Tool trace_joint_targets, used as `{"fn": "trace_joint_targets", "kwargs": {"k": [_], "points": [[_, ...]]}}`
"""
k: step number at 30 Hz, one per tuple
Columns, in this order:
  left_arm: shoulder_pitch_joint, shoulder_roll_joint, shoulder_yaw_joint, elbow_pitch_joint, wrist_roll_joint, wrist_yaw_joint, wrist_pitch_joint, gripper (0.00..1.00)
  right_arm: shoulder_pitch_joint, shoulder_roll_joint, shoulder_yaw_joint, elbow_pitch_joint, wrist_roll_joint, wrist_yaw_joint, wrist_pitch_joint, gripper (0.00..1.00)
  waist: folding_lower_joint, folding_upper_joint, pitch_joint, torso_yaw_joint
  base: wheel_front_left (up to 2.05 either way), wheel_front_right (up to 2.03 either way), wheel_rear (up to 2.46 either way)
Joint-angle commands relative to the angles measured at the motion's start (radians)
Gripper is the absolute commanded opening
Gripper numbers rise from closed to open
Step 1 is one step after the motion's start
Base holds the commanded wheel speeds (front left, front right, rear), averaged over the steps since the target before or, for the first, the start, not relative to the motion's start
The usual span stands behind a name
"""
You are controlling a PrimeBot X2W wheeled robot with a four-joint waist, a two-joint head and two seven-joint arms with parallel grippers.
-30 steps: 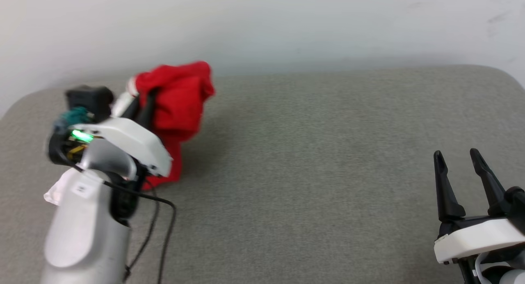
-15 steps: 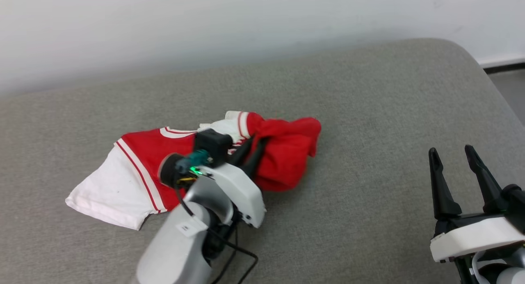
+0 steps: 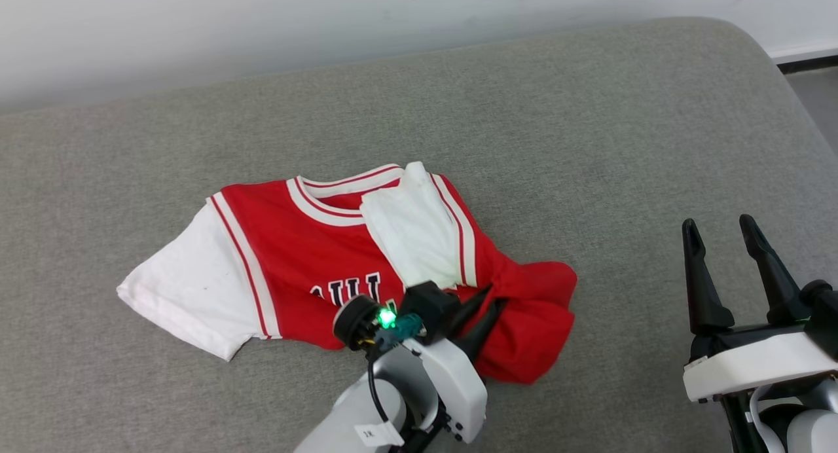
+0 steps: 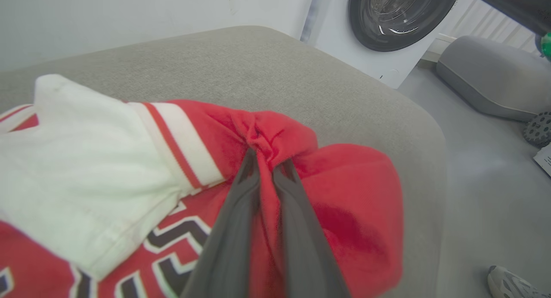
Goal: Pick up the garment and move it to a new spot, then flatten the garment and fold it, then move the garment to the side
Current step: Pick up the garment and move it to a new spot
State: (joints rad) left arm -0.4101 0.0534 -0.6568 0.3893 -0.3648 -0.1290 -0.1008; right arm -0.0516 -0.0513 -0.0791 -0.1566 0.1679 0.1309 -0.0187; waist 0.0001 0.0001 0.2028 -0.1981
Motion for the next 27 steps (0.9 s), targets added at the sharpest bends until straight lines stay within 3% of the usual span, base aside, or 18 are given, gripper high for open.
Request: {"fn": "trace_joint_targets", "kwargs": {"k": [1, 3, 4, 6, 7, 12, 17, 20, 21, 27], "points": [[0.013, -0.002, -0.011, 0.006, -0.002, -0.001, -0.009, 0.0, -0.011, 0.001, 0.001, 0.004, 0.001, 0.0, -0.006, 1.0, -0.0001, -0.0001, -0.002, 0.006, 0.0, 0.0, 0.0], [0.009, -0.003, -0.036, 0.02, -0.004, -0.001, -0.019, 0.0, -0.012, 0.001, 0.0, 0.005, -0.004, 0.0, -0.004, 1.0, -0.0001, -0.0001, -0.007, 0.015, 0.0, 0.0, 0.0], [0.006, -0.004, -0.047, 0.025, -0.007, -0.002, -0.025, 0.08, -0.012, 0.001, -0.001, 0.006, -0.005, 0.0, -0.003, 1.0, -0.0001, -0.0001, -0.011, 0.019, 0.0, 0.0, 0.0], [-0.005, -0.004, -0.071, 0.03, -0.009, -0.002, -0.047, 0.89, -0.011, 0.001, -0.003, 0.006, -0.009, 0.0, -0.002, 1.0, -0.0001, -0.0001, -0.023, 0.029, 0.0, 0.0, 0.0], [-0.008, -0.004, -0.077, 0.029, -0.011, -0.002, -0.058, 1.0, -0.009, 0.001, -0.003, 0.005, -0.009, 0.0, 0.001, 1.0, -0.0001, -0.0001, -0.029, 0.033, 0.0, 0.0, 0.0], [-0.012, -0.003, -0.084, 0.015, -0.019, 0.002, -0.118, 1.0, 0.01, 0.001, -0.008, 0.005, -0.014, 0.0, 0.007, 1.0, -0.0001, -0.0001, -0.073, 0.058, 0.0, 0.0, 0.0], [0.013, 0.006, -0.041, -0.016, -0.029, 0.033, -0.15, 1.0, 0.033, 0.001, -0.008, 0.0, -0.014, 0.0, 0.017, 1.0, -0.0001, -0.0001, -0.112, 0.084, 0.0, 0.0, 0.0], [0.029, 0.021, 0.0, -0.031, -0.035, 0.066, -0.158, 1.0, 0.043, 0.001, -0.008, -0.003, -0.016, 0.0, 0.024, 1.0, -0.0001, -0.0001, -0.131, 0.099, 0.0, 0.0, 0.0], [0.048, 0.033, 0.044, -0.05, -0.043, 0.099, -0.161, 1.0, 0.06, 0.001, -0.006, -0.005, -0.019, 0.0, 0.029, 1.0, -0.0001, -0.0001, -0.147, 0.115, 0.0, 0.0, 0.0], [0.105, 0.078, 0.144, -0.105, -0.048, 0.163, -0.166, 1.0, 0.09, 0.001, 0.001, -0.016, -0.023, 0.0, 0.043, 1.0, -0.0001, -0.0001, -0.181, 0.144, 0.0, 0.0, 0.0]]}}
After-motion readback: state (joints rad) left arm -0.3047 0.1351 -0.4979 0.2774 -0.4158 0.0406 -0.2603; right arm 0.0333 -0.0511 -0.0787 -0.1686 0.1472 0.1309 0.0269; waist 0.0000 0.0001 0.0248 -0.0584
